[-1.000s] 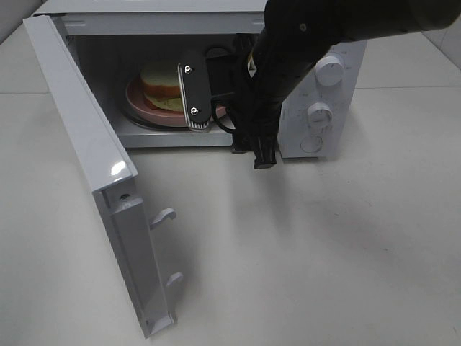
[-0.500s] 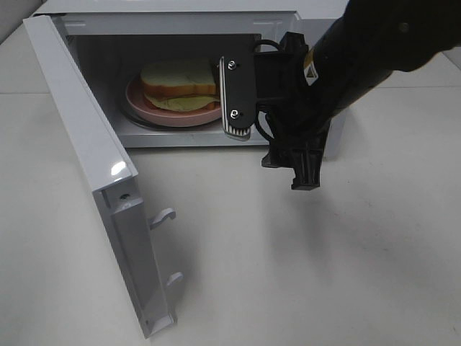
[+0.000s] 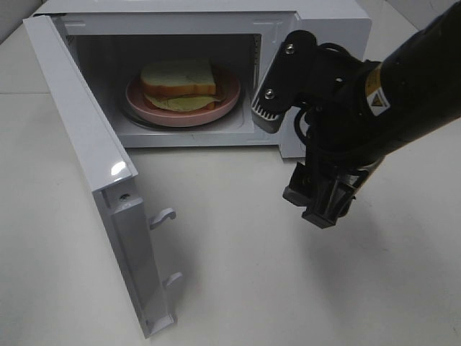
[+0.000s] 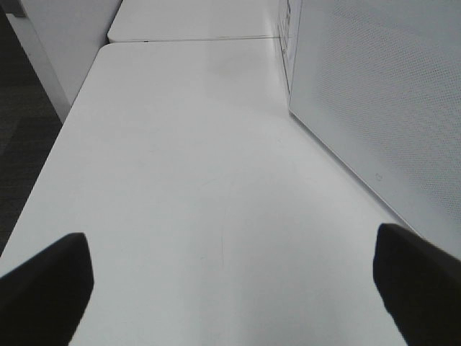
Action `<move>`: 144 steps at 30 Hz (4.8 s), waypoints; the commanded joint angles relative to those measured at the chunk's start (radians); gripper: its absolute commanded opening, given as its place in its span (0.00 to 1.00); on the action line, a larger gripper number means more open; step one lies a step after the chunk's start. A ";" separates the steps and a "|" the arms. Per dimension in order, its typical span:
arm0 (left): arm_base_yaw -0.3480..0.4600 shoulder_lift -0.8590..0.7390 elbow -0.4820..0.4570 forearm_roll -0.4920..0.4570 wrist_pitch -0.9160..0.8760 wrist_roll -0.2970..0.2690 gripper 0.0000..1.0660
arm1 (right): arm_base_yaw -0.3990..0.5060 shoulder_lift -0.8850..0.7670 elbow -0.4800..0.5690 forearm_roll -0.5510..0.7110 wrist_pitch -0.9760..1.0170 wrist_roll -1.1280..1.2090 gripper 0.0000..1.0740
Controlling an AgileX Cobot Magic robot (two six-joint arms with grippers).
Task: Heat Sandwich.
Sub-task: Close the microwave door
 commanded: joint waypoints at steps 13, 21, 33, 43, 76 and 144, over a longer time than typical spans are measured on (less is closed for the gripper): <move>0.000 0.001 0.003 -0.006 -0.004 0.002 0.99 | 0.004 -0.276 0.097 -0.002 0.231 0.364 0.71; 0.000 0.001 0.003 -0.006 -0.004 0.002 0.99 | 0.004 -0.418 0.112 -0.002 0.390 0.407 0.71; 0.000 0.001 0.003 -0.006 -0.004 0.002 0.99 | 0.004 -0.606 0.112 -0.001 0.630 0.408 0.71; 0.000 0.001 0.003 -0.006 -0.004 0.002 0.99 | 0.003 -0.796 0.120 0.015 0.719 0.408 0.71; 0.000 0.001 0.003 -0.006 -0.004 0.002 0.99 | -0.595 -1.271 0.365 0.191 0.477 0.272 0.71; 0.000 0.001 0.003 -0.008 -0.004 0.001 0.99 | -0.706 -1.401 0.365 0.192 0.476 0.268 0.71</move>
